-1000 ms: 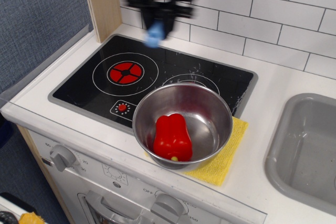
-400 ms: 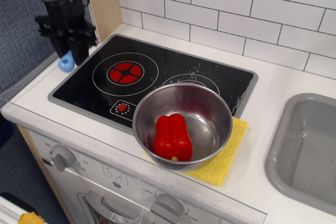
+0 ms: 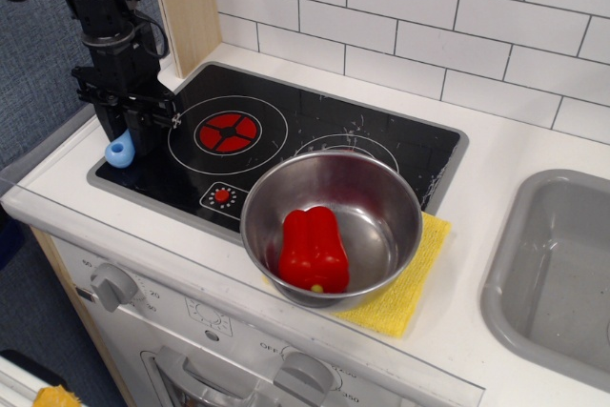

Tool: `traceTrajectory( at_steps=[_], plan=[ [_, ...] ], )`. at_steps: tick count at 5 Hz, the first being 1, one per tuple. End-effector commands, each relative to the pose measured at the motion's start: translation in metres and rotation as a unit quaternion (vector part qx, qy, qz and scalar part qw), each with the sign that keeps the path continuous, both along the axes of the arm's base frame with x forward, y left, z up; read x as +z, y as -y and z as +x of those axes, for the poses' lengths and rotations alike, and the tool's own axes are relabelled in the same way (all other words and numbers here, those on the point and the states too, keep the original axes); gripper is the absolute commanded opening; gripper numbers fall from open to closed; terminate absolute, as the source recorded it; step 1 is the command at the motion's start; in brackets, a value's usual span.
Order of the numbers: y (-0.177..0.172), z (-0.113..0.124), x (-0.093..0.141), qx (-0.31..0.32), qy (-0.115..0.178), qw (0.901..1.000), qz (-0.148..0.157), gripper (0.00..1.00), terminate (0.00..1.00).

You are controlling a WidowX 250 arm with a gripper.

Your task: Move the blue spoon from behind the bowl to the side of it.

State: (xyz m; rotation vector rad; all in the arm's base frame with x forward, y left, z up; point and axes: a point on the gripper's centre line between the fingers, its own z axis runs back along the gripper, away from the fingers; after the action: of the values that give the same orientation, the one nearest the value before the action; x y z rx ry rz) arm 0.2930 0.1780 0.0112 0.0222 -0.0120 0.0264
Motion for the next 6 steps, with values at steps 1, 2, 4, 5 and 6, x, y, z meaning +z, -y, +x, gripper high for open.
traceTrajectory(
  at_steps=[1,2,4,5,6],
  plan=[
    [0.003,-0.005,0.019,0.021,0.018,0.9991,0.033,0.00,0.00],
    [0.005,-0.003,0.028,0.029,0.027,0.9986,0.034,1.00,0.00],
    [0.010,-0.005,0.083,0.038,0.065,0.9965,0.036,1.00,0.00],
    [0.020,-0.004,0.092,0.025,0.067,0.9968,0.035,1.00,0.00],
    [0.020,-0.004,0.092,0.025,0.067,0.9968,0.035,1.00,0.00]
  ],
)
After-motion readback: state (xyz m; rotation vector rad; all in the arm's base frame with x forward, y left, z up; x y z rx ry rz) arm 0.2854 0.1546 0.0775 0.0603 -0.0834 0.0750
